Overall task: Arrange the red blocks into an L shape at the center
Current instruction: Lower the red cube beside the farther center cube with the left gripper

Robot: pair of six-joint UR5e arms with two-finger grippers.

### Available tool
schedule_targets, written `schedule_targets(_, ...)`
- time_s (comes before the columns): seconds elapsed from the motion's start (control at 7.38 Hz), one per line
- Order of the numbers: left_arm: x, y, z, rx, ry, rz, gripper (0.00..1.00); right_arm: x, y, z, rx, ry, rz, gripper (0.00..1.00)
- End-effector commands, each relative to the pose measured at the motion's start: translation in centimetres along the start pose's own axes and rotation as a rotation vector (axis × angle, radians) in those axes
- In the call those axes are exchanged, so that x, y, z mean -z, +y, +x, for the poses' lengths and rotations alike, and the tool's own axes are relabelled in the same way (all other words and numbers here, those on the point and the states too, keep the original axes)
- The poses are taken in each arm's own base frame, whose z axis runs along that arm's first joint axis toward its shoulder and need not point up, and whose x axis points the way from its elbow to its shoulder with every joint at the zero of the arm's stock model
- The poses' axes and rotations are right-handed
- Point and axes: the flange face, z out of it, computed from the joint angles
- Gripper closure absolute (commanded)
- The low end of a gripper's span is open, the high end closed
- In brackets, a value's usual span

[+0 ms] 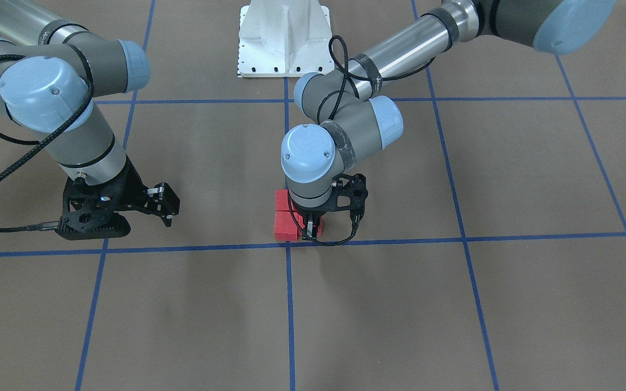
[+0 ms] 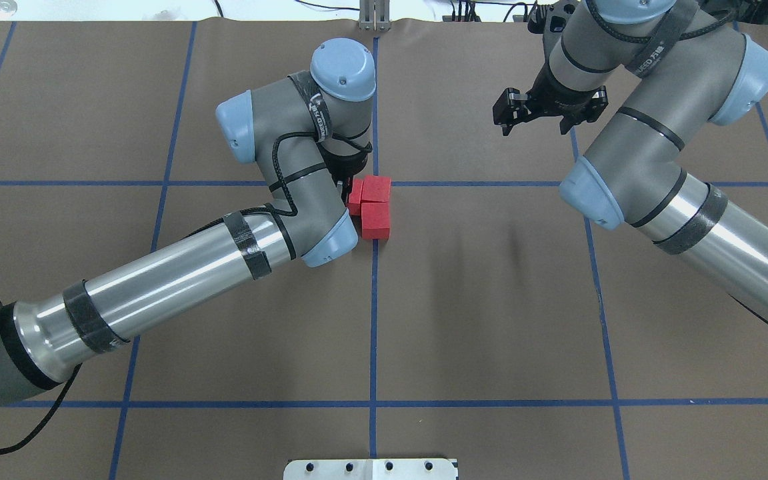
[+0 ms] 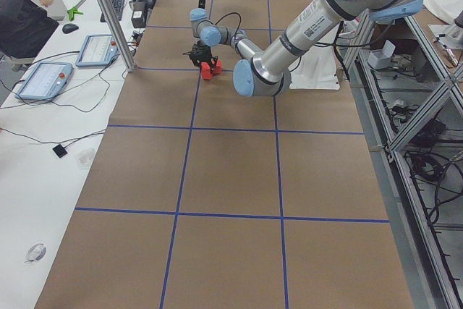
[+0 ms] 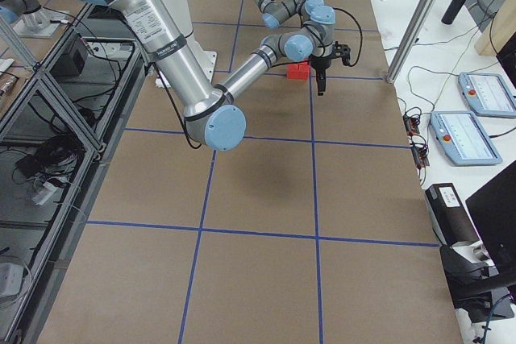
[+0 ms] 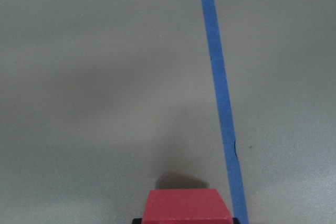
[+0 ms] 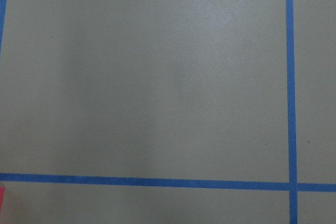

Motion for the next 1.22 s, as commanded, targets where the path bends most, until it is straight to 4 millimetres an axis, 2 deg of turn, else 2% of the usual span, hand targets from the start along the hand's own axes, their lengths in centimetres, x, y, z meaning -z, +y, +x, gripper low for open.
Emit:
schedule_targets(0.0,0.02,-0.1,0.1,0.001,0.001,0.001,1.0,0.01,0.0,0.0,0.0,0.0,0.0,0.01)
schedule_targets(0.54,-0.11,-0.06,0.03,0.001,0.0,0.002,1.0,-0.04,0.01,0.07,0.0,0.001,0.001,0.01)
schedule_targets(0.68,-0.04,-0.02,0.02,0.0,0.0,0.001,0.94,-0.06,0.02,0.08,-0.001,0.001,-0.001,0.01)
schedule_targets(0.81,-0.04,-0.02,0.02,0.0,0.0,0.001,0.93,-0.06,0.01,0.09,-0.001,0.002,0.0,0.01)
schedule_targets(1.08,0.15,0.15,0.04,-0.001,0.002,-0.001,0.74,-0.07,-0.01,0.22,-0.001,0.002,-0.001,0.01)
